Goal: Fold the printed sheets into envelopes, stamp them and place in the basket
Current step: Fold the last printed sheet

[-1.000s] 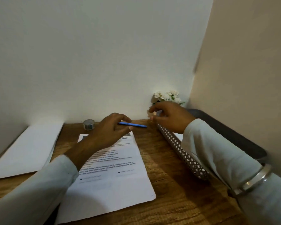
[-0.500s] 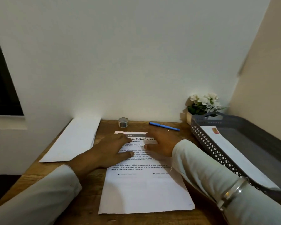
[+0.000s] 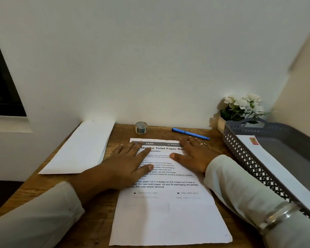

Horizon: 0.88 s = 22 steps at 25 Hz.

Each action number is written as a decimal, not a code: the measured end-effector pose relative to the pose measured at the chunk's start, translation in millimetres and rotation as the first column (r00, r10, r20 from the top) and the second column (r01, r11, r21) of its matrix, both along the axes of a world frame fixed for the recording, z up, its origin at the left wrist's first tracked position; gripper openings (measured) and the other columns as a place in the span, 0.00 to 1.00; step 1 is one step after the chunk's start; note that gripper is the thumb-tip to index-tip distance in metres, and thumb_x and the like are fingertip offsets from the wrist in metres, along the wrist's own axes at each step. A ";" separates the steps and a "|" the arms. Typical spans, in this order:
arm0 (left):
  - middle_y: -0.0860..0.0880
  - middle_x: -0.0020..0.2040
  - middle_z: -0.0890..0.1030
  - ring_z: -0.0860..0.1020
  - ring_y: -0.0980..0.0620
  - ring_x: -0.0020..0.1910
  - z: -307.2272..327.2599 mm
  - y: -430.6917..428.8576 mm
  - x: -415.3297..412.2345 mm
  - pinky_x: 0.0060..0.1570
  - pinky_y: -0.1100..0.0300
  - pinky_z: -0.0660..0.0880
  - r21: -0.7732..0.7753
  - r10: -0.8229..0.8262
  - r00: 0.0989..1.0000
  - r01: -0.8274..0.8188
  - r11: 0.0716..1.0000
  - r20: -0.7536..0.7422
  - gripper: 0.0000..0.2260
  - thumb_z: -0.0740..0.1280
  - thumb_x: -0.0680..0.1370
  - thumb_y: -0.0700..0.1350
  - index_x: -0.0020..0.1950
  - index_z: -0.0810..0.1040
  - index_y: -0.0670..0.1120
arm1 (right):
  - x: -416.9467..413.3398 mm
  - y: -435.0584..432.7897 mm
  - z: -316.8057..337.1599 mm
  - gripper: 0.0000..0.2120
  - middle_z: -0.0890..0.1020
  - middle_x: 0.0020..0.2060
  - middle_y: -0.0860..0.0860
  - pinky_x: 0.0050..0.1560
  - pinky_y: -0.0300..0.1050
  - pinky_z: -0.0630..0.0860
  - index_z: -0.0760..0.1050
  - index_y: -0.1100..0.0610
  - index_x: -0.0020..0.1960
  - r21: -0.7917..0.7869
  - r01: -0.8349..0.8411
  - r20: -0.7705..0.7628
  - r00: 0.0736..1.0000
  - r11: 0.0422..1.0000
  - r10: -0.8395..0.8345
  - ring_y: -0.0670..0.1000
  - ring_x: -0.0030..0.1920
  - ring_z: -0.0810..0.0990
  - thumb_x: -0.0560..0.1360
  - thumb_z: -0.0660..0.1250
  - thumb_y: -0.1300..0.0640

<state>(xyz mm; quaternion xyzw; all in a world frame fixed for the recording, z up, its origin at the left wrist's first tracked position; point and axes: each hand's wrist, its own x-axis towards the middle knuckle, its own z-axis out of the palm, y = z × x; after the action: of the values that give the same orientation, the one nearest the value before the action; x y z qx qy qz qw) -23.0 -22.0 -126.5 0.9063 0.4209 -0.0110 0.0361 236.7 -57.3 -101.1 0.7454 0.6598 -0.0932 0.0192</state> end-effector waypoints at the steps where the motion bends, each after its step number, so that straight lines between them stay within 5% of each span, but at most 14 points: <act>1: 0.52 0.82 0.39 0.37 0.52 0.80 -0.9 0.5 0.5 0.74 0.52 0.34 0.001 0.003 1.000 -0.003 1.000 -0.002 0.31 0.43 0.80 0.67 0.81 0.40 0.58 | 1.6 1.0 -0.9 0.42 0.50 0.83 0.51 0.80 0.59 0.47 0.47 0.45 0.82 0.026 -0.010 -0.002 1.000 1.000 0.010 0.55 0.82 0.48 0.76 0.50 0.25; 8: 0.51 0.82 0.39 0.38 0.51 0.80 -3.8 4.8 5.9 0.77 0.49 0.36 0.020 0.024 0.999 -0.023 1.000 -0.031 0.32 0.41 0.79 0.69 0.81 0.40 0.59 | 3.9 -1.8 -5.9 0.43 0.68 0.76 0.44 0.73 0.51 0.68 0.53 0.41 0.80 0.239 -0.057 -0.244 0.963 0.969 0.117 0.51 0.74 0.69 0.71 0.66 0.31; 11: 0.51 0.82 0.44 0.42 0.51 0.81 -7.6 5.3 4.2 0.78 0.49 0.41 0.047 0.025 0.998 -0.027 0.999 0.052 0.34 0.42 0.78 0.71 0.81 0.43 0.58 | 2.3 -0.8 -8.2 0.42 0.77 0.67 0.43 0.66 0.43 0.71 0.60 0.45 0.78 0.345 0.032 -0.524 0.836 0.938 0.164 0.46 0.66 0.76 0.70 0.78 0.46; 14: 0.54 0.82 0.46 0.46 0.53 0.80 -7.0 5.4 1.9 0.78 0.51 0.46 0.018 0.045 0.972 -0.050 0.999 0.231 0.38 0.50 0.76 0.73 0.81 0.44 0.58 | 5.9 3.2 -13.4 0.43 0.81 0.62 0.48 0.67 0.50 0.75 0.64 0.45 0.75 0.391 0.194 -0.712 0.683 0.900 0.162 0.49 0.62 0.80 0.67 0.82 0.55; 19: 0.55 0.79 0.55 0.55 0.54 0.78 -8.8 11.7 -2.4 0.76 0.56 0.57 0.078 -0.004 0.785 -0.057 0.995 0.620 0.46 0.69 0.73 0.65 0.81 0.47 0.55 | 6.6 6.0 -14.1 0.40 0.85 0.55 0.56 0.58 0.61 0.81 0.69 0.47 0.71 0.333 0.399 -0.908 0.382 0.854 0.175 0.60 0.57 0.83 0.66 0.78 0.71; 22: 0.57 0.74 0.61 0.70 0.54 0.70 -5.1 15.0 -3.0 0.67 0.57 0.72 -0.135 0.157 0.569 -0.081 0.987 0.807 0.50 0.77 0.73 0.47 0.81 0.42 0.60 | 6.9 5.9 -12.4 0.37 0.86 0.51 0.57 0.53 0.59 0.83 0.70 0.50 0.70 0.316 0.410 -0.933 0.298 0.856 0.201 0.60 0.53 0.85 0.68 0.72 0.77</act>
<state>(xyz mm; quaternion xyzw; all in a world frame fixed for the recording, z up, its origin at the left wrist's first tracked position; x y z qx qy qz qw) -25.9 -7.0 -131.6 0.7771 0.4165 0.3914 0.2636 243.6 -51.5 -113.5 0.5638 0.4875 -0.3395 -0.5737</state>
